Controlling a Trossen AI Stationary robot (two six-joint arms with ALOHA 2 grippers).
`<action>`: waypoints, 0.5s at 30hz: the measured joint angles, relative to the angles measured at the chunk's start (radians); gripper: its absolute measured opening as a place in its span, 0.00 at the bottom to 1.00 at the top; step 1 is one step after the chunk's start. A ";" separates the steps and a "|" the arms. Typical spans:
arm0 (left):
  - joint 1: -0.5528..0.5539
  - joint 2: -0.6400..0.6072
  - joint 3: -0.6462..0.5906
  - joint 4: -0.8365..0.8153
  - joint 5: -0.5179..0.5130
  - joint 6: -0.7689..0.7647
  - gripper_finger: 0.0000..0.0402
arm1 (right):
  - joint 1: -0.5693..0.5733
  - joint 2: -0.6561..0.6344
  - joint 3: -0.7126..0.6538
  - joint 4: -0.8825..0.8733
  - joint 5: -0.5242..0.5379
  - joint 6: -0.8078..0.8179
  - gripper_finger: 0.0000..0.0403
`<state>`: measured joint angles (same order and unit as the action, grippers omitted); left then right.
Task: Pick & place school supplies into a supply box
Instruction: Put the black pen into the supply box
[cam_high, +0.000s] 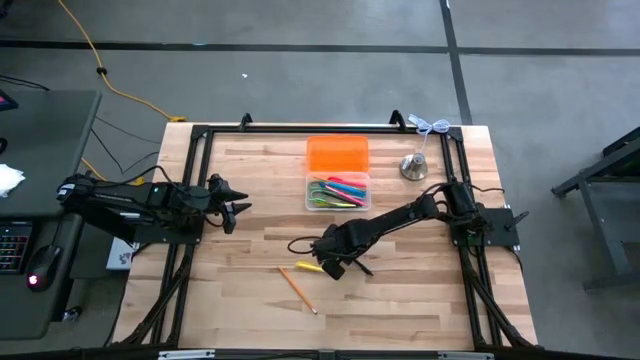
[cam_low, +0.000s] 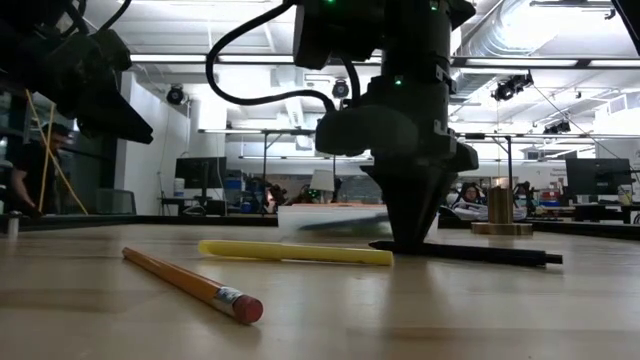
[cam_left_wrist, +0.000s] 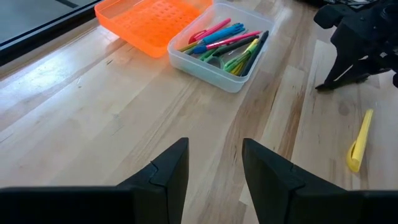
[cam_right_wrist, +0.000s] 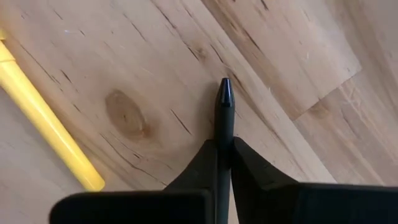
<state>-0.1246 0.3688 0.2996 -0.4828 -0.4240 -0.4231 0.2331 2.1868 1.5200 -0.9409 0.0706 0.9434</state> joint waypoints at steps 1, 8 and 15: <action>0.000 0.000 0.000 0.000 0.000 0.000 0.45 | -0.002 0.000 0.000 0.001 0.001 -0.001 0.02; 0.000 0.000 0.000 0.000 0.000 0.000 0.45 | -0.004 0.000 0.000 -0.005 0.006 0.025 0.05; 0.000 0.000 0.000 -0.006 0.000 0.000 0.45 | -0.004 -0.006 0.000 -0.008 -0.025 0.020 0.02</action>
<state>-0.1247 0.3688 0.2996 -0.4892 -0.4240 -0.4230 0.2291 2.1810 1.5204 -0.9485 0.0455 0.9634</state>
